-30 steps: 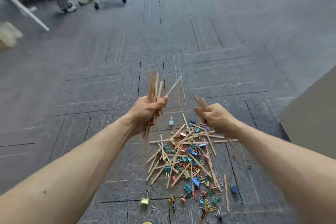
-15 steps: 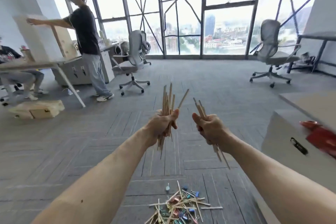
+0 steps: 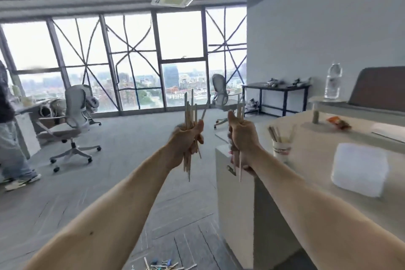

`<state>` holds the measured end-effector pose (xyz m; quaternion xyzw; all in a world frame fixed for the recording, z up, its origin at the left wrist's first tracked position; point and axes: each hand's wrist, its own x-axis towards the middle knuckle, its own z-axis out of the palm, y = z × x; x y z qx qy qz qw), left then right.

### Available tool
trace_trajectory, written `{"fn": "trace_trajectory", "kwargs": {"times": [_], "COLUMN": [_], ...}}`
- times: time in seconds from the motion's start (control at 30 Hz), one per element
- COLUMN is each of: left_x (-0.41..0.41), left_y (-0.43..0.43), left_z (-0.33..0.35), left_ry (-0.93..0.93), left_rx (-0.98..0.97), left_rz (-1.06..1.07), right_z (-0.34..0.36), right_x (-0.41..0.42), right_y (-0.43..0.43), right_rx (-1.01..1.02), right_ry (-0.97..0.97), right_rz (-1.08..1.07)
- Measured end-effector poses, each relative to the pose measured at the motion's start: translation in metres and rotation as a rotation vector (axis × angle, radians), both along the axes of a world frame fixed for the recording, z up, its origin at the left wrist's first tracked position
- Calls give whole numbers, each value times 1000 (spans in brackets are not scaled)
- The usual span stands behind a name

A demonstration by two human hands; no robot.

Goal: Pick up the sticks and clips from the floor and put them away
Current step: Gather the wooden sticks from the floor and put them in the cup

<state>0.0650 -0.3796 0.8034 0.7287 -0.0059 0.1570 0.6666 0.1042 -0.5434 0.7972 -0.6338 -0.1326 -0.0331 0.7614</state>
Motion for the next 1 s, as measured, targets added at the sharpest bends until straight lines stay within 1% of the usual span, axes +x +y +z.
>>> {"fn": "trace_trajectory", "kwargs": {"times": [0.23,0.4,0.67,0.8,1.0], "left_x": [5,25,97,143,218], "left_y": [-93,-127,-161,-175,-193], "left_z": [11,16,10,6,-3], "left_ry": [-28,-44,-68,-87,-96], "left_rx": [-19,-105,-239,-321,-355], "left_rz": [-178,-279,-293,-291,-244], "right_z": [14,18,11,9,7], "right_x": [-22,-7,61,106,182], "right_y": [-111,-152,-174,-177,-170], "right_rx": [4,78,161,202,235], "right_ry": [-54,-52,-48,-80,-128], "right_rz": [-240,-320,-413,-451,-495]}}
